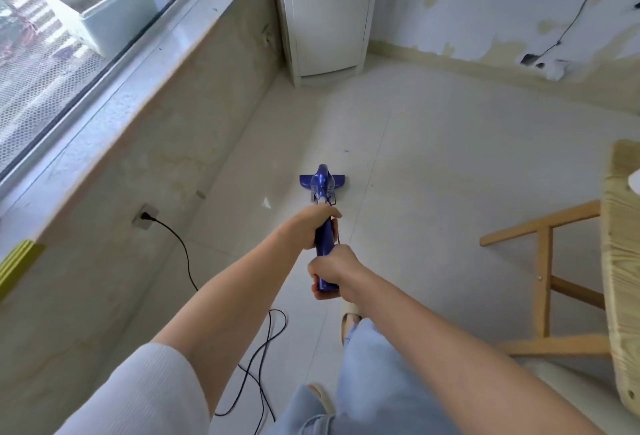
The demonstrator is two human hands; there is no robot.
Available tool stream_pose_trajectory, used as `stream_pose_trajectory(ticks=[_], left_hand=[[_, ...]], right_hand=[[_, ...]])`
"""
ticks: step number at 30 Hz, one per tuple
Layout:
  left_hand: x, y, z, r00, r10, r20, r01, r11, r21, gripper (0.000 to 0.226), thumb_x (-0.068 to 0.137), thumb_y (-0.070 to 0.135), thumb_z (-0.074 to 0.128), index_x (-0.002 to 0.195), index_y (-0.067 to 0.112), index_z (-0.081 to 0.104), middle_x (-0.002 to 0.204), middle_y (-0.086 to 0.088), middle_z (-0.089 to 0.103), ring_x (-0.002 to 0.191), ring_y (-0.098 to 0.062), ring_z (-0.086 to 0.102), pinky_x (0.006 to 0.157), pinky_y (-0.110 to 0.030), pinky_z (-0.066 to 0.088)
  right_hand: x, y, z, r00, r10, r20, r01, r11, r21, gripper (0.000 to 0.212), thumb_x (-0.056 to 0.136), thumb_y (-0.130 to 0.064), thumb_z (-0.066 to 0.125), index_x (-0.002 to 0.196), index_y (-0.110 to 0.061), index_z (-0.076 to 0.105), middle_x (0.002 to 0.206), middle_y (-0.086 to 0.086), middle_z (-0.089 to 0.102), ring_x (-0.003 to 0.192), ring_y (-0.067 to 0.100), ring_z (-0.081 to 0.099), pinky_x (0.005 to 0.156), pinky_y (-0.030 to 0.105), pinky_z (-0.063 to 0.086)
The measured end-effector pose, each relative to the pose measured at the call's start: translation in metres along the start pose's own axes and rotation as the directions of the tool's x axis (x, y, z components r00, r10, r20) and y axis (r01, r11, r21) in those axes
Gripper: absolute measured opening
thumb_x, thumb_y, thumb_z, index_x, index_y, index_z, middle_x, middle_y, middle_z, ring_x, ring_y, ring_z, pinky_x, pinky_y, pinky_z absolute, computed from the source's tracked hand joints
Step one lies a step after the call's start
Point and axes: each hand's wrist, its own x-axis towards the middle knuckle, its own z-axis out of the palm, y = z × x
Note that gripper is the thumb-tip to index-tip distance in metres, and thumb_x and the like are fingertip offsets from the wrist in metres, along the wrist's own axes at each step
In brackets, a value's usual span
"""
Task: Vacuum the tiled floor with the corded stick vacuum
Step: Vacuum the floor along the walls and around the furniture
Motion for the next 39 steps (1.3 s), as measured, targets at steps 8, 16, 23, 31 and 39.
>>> stream_pose_trajectory(ticks=[8,16,23,31,39], left_hand=[[0.066,0.107,0.018,0.998,-0.030,-0.046,0.027,0.998,-0.060,0.019,0.090,0.007,0.054,0.073,0.007,0.047,0.050,-0.005,0.050,0.052,-0.017,0.046,0.060,-0.028,0.044],[0.145,0.188,0.036,0.996,-0.035,-0.088,0.021,0.987,-0.162,0.018,0.090,0.004,0.053,0.074,0.006,0.046,0.060,-0.006,0.048,0.052,-0.016,0.045,0.053,-0.028,0.043],[0.170,0.210,0.032,0.993,-0.029,-0.113,0.011,0.987,-0.159,0.019,0.089,0.002,0.053,0.073,0.006,0.046,0.059,-0.006,0.049,0.052,-0.016,0.045,0.052,-0.028,0.044],[0.141,0.181,0.024,0.995,-0.041,-0.089,0.030,0.993,-0.116,0.010,0.087,0.000,0.052,0.080,0.005,0.046,0.061,-0.007,0.050,0.053,-0.015,0.047,0.053,-0.028,0.045],[0.065,0.102,0.019,0.999,-0.054,-0.007,0.053,0.990,-0.133,0.012,0.086,0.000,0.055,0.078,0.005,0.048,0.059,-0.006,0.050,0.053,-0.016,0.047,0.056,-0.028,0.046]], right_hand=[[0.077,-0.094,-0.052,1.000,0.010,-0.006,-0.011,0.994,-0.112,0.031,0.083,0.007,0.050,0.112,-0.004,0.047,0.083,0.012,0.053,0.052,0.017,0.051,0.037,0.018,0.046],[0.162,-0.165,-0.099,1.000,-0.018,-0.006,0.016,0.974,-0.227,0.031,0.084,0.002,0.051,0.114,-0.007,0.045,0.085,0.012,0.057,0.049,0.015,0.054,0.035,0.018,0.044],[0.188,-0.183,-0.105,0.999,-0.054,0.003,0.053,0.964,-0.260,0.031,0.084,0.000,0.052,0.114,-0.007,0.045,0.083,0.010,0.057,0.048,0.012,0.054,0.035,0.016,0.043],[0.152,-0.158,-0.086,0.998,-0.055,-0.023,0.047,0.965,-0.258,0.035,0.084,0.000,0.051,0.119,-0.005,0.046,0.090,0.011,0.057,0.047,0.011,0.053,0.035,0.017,0.043],[0.068,-0.091,-0.054,0.998,-0.039,-0.048,0.023,0.958,-0.287,0.035,0.085,0.000,0.050,0.120,-0.001,0.047,0.074,0.008,0.054,0.048,0.011,0.052,0.037,0.018,0.044]])
